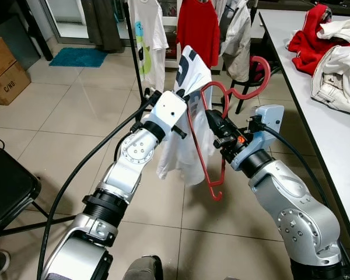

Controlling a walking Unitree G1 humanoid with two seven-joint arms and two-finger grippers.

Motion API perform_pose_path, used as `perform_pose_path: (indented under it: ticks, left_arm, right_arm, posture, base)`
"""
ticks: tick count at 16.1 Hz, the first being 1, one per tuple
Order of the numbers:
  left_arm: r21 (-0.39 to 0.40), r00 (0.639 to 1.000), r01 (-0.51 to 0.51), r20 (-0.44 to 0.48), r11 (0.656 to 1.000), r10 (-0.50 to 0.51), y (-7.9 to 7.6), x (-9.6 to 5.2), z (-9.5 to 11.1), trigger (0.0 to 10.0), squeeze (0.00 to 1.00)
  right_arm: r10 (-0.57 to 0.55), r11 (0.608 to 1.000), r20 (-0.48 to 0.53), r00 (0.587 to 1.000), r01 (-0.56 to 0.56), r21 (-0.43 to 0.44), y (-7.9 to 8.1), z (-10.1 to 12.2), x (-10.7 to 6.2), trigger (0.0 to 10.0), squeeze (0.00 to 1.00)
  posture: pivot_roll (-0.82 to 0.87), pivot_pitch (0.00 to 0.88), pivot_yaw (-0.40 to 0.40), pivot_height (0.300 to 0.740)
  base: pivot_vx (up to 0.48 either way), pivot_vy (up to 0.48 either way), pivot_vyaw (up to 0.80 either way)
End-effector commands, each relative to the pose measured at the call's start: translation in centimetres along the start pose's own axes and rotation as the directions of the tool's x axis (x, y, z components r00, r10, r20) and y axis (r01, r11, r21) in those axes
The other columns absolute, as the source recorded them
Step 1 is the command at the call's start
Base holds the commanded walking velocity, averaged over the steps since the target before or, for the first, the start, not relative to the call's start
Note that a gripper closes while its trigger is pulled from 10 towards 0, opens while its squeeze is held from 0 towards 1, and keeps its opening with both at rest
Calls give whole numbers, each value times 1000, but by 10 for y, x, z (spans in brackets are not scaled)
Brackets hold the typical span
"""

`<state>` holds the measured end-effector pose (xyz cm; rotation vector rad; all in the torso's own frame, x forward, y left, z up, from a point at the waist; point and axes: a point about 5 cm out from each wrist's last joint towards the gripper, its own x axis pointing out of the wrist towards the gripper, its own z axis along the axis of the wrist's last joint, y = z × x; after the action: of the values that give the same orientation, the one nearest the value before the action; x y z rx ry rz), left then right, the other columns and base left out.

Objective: Hang hanger

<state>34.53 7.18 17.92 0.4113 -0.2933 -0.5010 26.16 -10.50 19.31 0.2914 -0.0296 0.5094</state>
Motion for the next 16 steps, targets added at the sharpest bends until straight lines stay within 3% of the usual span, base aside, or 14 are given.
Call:
perform_pose_path:
  ticks: [1,3,7,9,11,12,14,16]
  left_arm:
    - [3,1000,-1,6,1000,1,1,-1,0,0,0]
    - [-9,1000,-19,6,1000,19,2,-3,0,0,0]
    - [-96,987,-160,-18,982,159,23,-10,-4,0,0]
    - [-131,980,-197,-46,972,193,27,-12,-9,0,0]
    - [-177,966,-257,-78,950,246,33,-15,-12,0,0]
    - [-199,957,-288,-107,937,271,36,-16,-15,0,0]
    - [-217,947,-309,-157,926,279,36,-16,-22,0,0]
    - [-227,944,-307,-196,924,265,33,-16,-27,0,0]
  right_arm:
    - [1,1000,30,1000,-1,0,-1,5,0,10000,0]
    - [-10,1000,27,1000,10,0,-2,4,1,10000,0]
    - [-146,989,11,989,145,21,-18,1,0,10000,0]
    - [-146,989,9,989,146,38,-18,0,1,10000,0]
    - [-243,970,-61,968,244,7,-27,-8,0,10000,0]
    - [-355,934,-144,924,356,-17,-39,-17,-3,10000,0]
    - [-396,917,-225,890,397,-46,-44,-24,-8,10000,0]
    - [-376,925,-328,867,373,-75,-41,-31,-13,10000,0]
  posture:
    - [21,55,39,740]
    - [21,55,41,740]
    - [25,55,38,740]
    - [24,56,38,740]
    - [23,57,37,740]
    - [23,59,34,740]
    - [18,62,35,740]
    - [12,64,37,740]
  base:
    - [0,0,0]
    - [0,0,0]
    - [0,0,0]
    - [0,0,0]
    - [0,0,0]
    - [0,0,0]
    - [0,0,0]
    - [0,0,0]
